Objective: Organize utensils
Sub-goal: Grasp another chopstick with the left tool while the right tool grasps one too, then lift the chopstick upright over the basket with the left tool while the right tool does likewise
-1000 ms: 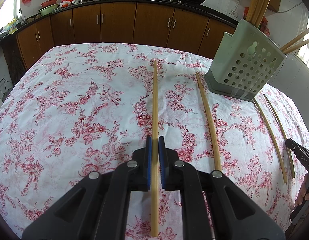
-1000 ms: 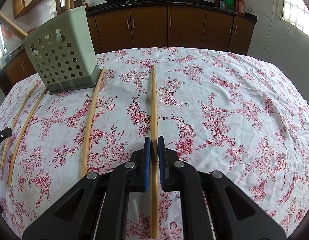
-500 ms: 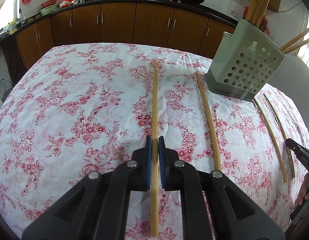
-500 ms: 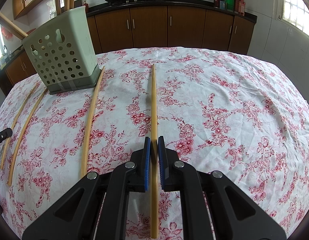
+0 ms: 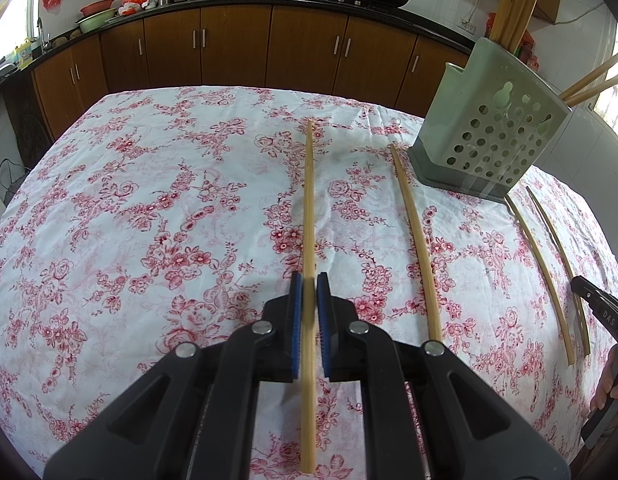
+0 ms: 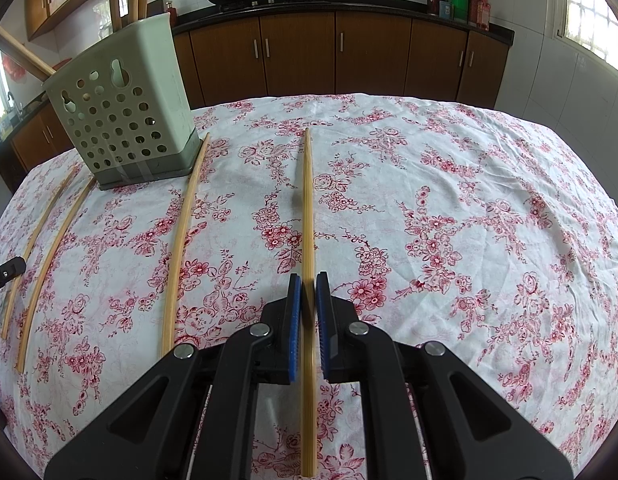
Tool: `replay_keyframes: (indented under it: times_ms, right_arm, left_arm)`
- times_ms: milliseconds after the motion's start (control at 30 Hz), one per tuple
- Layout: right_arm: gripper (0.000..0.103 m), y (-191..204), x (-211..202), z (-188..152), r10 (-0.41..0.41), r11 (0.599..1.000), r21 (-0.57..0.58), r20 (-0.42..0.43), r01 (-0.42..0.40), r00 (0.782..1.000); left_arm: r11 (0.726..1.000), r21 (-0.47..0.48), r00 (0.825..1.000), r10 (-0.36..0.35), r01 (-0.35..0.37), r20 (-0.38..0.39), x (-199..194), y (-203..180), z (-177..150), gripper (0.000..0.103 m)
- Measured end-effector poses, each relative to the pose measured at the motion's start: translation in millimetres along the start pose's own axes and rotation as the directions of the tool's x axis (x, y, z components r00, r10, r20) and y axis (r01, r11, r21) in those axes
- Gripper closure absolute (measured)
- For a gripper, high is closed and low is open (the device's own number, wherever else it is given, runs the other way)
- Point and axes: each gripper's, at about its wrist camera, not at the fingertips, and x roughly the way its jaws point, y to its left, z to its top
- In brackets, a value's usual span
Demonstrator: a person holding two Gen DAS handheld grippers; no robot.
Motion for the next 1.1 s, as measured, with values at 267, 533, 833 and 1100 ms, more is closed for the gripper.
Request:
replay_keyframes:
  times_ms: [267, 533, 833, 1100]
  right_arm:
    - [0.095, -3, -4, -5, 0.013, 1.0, 0.015, 0.001, -0.013, 1.0]
    - [0.095, -13, -59, 12, 0.013, 0.999, 0.033, 0.185, -0.019, 0.983]
    - [0.095, -15, -113, 44, 0.034, 0.998, 0.032, 0.37, -0.049, 0.928]
    - [0.095, 2, -146, 67, 0.104, 0.993, 0.007, 0.469, -0.121, 0.877]
  left_arm:
    - [0.994, 0.1, 0.999, 0.053, -0.052, -0.004, -8, -11, -10, 0.095]
    - [0.994, 0.101, 0.987, 0.016, -0.032, 0.162, -63, -10, 12, 0.095]
    - [0.998, 0.053, 0.938, -0.042, 0.025, 0.343, -126, -12, 56, 0.095]
    - [0.991, 0.11, 0.91, -0.117, 0.079, 0.398, -162, -32, 72, 0.095]
